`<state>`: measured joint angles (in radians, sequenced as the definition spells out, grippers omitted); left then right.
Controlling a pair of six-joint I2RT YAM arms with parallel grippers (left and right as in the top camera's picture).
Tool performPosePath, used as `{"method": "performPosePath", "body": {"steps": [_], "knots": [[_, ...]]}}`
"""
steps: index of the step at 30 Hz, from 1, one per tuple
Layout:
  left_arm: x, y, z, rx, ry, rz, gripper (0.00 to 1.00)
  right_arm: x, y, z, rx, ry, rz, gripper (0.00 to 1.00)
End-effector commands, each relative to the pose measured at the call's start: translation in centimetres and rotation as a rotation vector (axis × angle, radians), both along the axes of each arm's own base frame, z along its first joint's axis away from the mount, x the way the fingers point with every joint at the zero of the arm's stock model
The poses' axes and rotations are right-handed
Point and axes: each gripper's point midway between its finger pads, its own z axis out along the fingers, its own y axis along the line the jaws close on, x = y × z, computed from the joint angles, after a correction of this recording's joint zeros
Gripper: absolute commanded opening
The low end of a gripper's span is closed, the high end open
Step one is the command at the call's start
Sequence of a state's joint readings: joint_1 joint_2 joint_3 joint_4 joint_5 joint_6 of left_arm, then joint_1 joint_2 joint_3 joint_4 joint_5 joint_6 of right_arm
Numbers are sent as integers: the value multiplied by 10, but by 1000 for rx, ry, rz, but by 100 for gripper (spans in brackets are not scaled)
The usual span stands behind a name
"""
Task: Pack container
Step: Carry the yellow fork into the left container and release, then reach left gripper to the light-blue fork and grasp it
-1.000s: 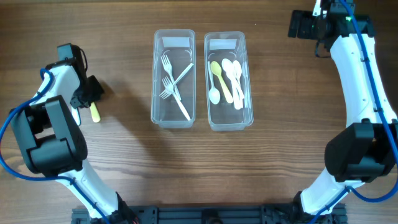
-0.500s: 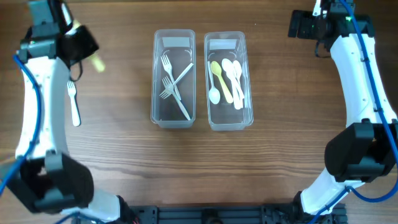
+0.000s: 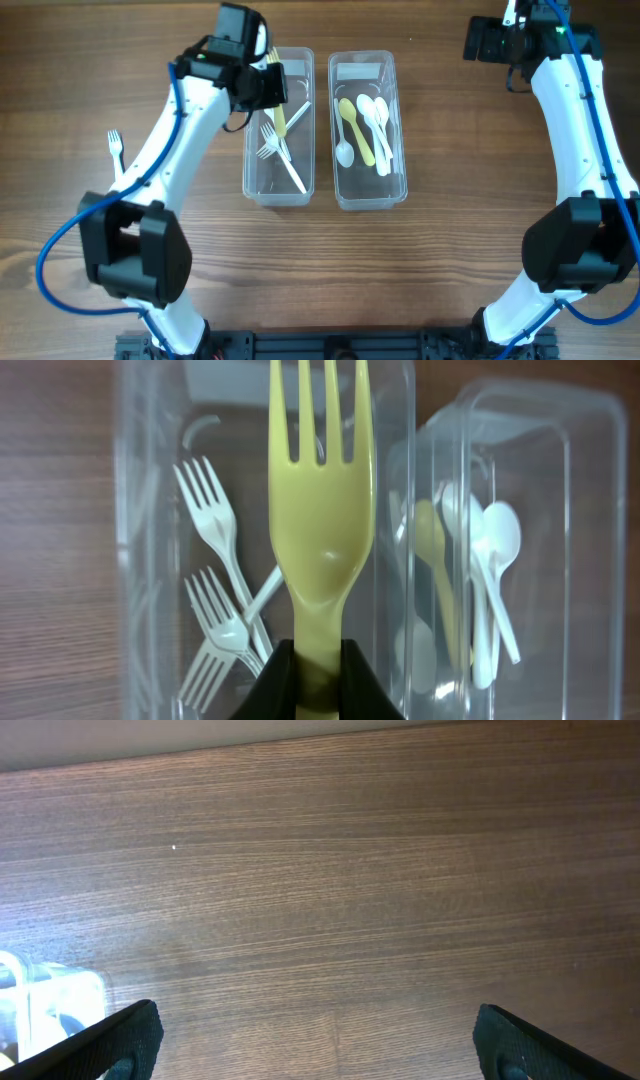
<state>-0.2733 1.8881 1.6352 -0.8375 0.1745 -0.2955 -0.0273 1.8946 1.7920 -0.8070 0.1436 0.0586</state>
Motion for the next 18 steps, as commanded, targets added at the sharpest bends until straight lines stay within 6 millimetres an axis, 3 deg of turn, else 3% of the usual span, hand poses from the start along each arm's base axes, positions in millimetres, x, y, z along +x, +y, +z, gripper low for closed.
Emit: {"method": "performPosePath", "body": {"steps": [1,2,6,10,13,18], "knots": [[-3,-10,-8,-9,21,-22,36,0,-2,1,-17,-2,-5,100],[-2,-9,-5,-10,11,-22,39,0,-2,1,-17,-2,-5,100],[16,29,27,30,-84,74,44,0,-2,1,-17,-2,-5,100],[22,103,59,145,-168,205,49,0,-2,1,-17,-2,-5,100],[7,166,62,239,-124,322,51,0,-2,1,-17,-2,-5,100],[-22,233,44,273,1,440,51,0,-2,1,-17,-2,-5,100]]}}
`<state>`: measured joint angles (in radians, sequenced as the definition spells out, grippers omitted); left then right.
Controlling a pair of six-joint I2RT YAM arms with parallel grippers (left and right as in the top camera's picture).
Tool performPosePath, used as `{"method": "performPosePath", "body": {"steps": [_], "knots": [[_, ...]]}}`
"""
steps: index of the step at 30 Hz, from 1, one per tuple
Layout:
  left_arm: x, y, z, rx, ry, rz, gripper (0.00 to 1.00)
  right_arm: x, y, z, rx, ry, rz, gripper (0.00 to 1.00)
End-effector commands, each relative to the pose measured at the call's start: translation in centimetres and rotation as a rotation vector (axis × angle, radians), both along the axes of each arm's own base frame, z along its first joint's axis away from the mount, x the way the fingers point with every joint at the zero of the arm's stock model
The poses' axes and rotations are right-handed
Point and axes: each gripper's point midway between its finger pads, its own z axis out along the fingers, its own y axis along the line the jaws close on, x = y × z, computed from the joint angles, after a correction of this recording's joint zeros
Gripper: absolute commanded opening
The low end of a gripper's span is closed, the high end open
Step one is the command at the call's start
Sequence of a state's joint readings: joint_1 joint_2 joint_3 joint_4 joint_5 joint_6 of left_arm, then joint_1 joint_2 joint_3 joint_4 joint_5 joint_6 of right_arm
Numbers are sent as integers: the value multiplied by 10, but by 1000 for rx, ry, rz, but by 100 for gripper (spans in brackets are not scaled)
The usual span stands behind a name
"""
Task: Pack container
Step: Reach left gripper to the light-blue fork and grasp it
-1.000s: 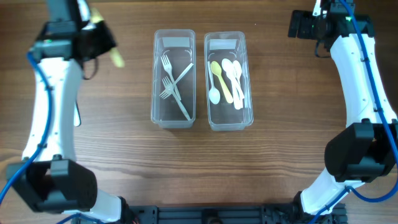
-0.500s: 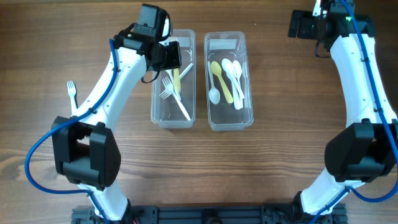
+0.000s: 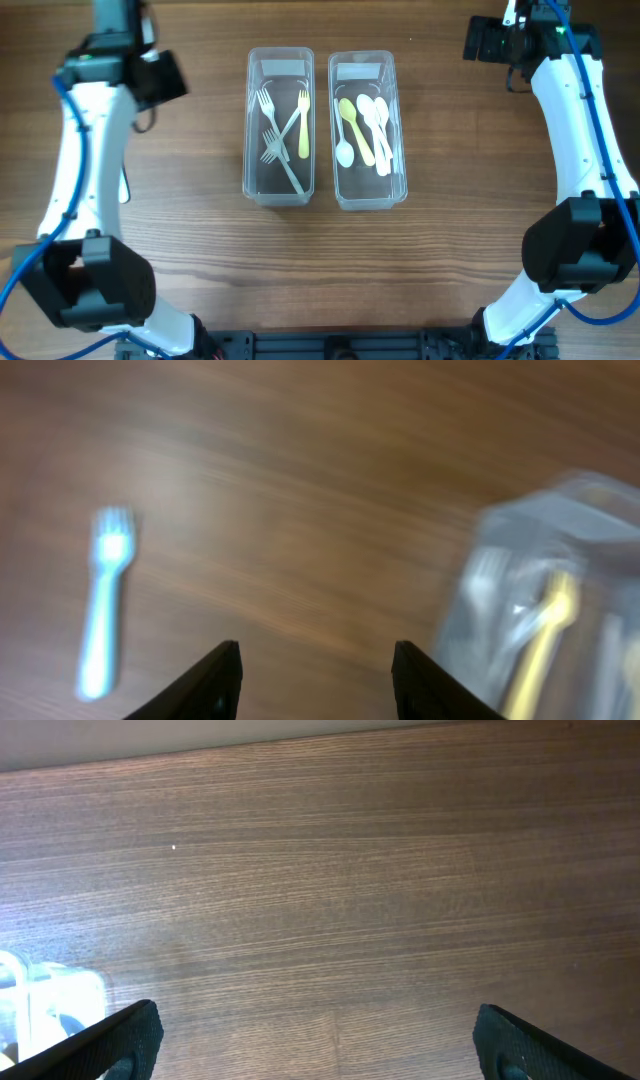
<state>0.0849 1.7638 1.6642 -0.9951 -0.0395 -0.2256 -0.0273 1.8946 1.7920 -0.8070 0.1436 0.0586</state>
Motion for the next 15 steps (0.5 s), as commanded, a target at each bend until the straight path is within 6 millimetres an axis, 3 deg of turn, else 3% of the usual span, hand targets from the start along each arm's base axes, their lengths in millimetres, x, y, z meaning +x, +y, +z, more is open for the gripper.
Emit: {"method": "performPosePath", "body": {"steps": [1,7,10,15], "knots": [[-18,51,-5,42,46,90,49,0,-2,1,-17,-2,-5,100],[-44,105,-31,52,113,170,49,0,-2,1,-17,-2,-5,100],[-57,125,-58,55,163,180,53,0,-2,1,-17,-2,-5,100],[-72,145,-105,37,226,216,52,0,-2,1,-17,-2,-5,100]]}}
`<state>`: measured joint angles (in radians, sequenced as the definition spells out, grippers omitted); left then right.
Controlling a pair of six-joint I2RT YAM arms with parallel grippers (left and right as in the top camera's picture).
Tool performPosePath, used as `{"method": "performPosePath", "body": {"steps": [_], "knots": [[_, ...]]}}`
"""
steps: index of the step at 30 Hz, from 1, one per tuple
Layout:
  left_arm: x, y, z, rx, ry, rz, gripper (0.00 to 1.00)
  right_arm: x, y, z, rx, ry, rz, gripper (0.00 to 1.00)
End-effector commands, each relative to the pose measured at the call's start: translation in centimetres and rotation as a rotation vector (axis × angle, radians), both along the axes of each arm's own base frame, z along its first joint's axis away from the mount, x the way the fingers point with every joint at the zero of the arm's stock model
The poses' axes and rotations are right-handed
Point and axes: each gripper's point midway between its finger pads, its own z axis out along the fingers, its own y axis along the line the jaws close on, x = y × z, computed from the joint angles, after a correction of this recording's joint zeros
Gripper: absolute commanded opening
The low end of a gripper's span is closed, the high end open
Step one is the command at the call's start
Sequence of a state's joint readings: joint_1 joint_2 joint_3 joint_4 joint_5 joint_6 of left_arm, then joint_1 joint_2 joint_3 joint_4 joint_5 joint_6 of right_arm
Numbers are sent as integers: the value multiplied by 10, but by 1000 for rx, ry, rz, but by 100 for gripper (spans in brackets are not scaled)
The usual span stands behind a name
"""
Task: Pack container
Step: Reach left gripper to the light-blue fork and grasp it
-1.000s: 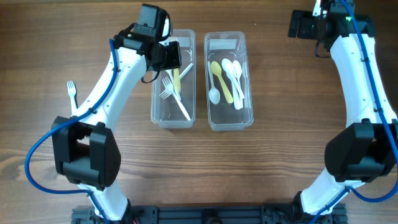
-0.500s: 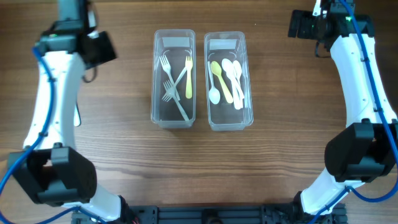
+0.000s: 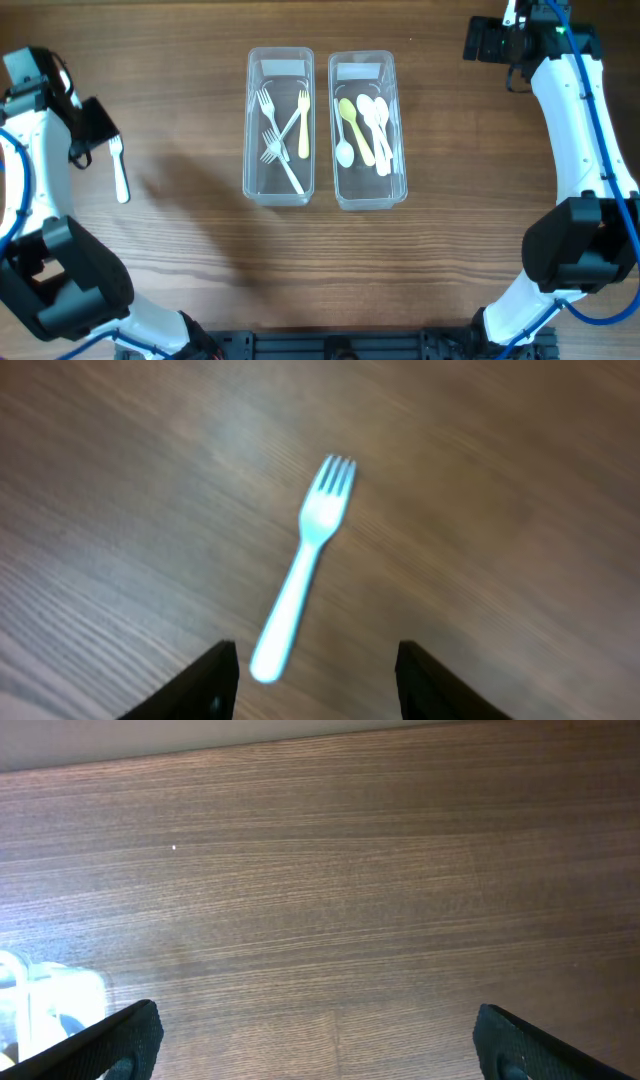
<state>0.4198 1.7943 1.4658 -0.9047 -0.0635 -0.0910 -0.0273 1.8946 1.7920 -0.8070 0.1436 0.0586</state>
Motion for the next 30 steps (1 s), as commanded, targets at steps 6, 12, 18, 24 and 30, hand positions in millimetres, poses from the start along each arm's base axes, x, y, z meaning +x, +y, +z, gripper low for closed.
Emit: {"method": "performPosePath", "body": {"steps": [6,12,18,24,30], "knots": [[-20,13,-73,-38,141,-32,50,0,-2,1,-17,-2,-5,100],[-21,6,-108,-101,194,-45,52,0,-2,1,-17,-2,-5,100],[-23,5,-123,-115,219,-45,50,0,-2,1,-17,-3,-5,100],[-19,7,-124,-108,206,-45,46,0,-2,1,-17,-2,-5,100],[-15,9,-124,-99,190,-45,46,0,-2,1,-17,-2,-5,100]]}}
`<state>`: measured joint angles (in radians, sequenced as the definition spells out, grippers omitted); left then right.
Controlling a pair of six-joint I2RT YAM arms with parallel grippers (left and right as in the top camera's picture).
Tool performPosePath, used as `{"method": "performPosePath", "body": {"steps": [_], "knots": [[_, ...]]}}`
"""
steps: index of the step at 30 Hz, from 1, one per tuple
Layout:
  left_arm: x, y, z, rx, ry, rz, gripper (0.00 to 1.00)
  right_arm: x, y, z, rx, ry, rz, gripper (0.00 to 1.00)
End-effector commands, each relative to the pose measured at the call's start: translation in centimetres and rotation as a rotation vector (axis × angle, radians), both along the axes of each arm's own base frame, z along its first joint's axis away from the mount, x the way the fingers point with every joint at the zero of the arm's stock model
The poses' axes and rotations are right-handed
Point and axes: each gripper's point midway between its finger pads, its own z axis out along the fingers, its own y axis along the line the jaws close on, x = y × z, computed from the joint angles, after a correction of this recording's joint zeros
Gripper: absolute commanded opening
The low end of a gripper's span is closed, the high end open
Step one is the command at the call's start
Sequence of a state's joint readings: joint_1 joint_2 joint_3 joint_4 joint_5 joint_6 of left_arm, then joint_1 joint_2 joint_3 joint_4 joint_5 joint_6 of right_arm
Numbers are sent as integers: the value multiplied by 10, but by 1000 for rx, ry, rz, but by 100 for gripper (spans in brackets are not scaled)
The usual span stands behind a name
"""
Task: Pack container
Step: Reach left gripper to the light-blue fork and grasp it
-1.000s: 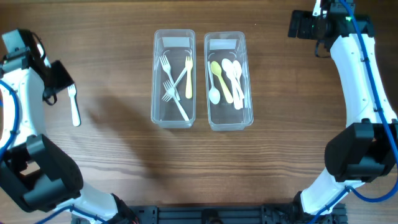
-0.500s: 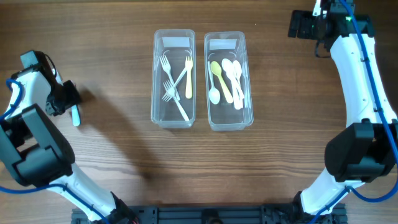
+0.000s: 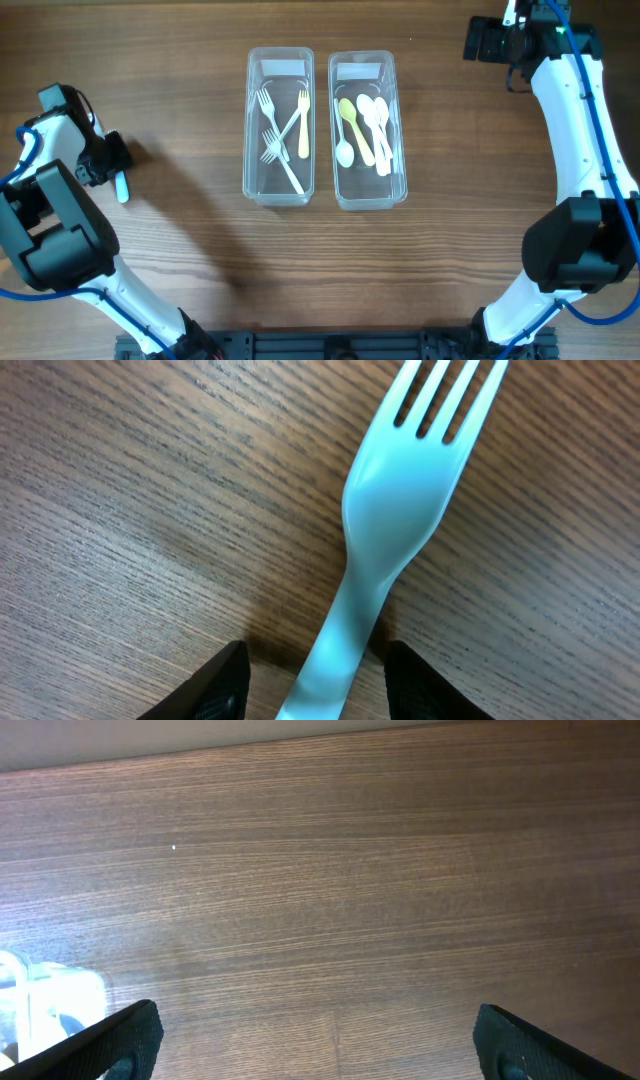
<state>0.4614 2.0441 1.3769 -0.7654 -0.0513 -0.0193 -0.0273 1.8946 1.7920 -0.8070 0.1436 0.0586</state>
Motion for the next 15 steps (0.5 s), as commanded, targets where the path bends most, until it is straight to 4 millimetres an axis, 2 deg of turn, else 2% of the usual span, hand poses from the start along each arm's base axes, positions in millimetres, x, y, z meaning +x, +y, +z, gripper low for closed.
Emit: {"method": "performPosePath", "body": {"steps": [1,7,12,15], "knots": [[0,0,-8,-14,-3,-13,46,0,-2,1,-17,-2,-5,100],[0,-1,-11,-14,-7,-13,43,0,-2,1,-17,-2,-5,100],[-2,-9,-19,-56,-3,-16,39,0,-2,1,-17,-2,-5,100],[-2,-11,-21,-67,-5,-14,29,0,-2,1,-17,-2,-5,100]]}}
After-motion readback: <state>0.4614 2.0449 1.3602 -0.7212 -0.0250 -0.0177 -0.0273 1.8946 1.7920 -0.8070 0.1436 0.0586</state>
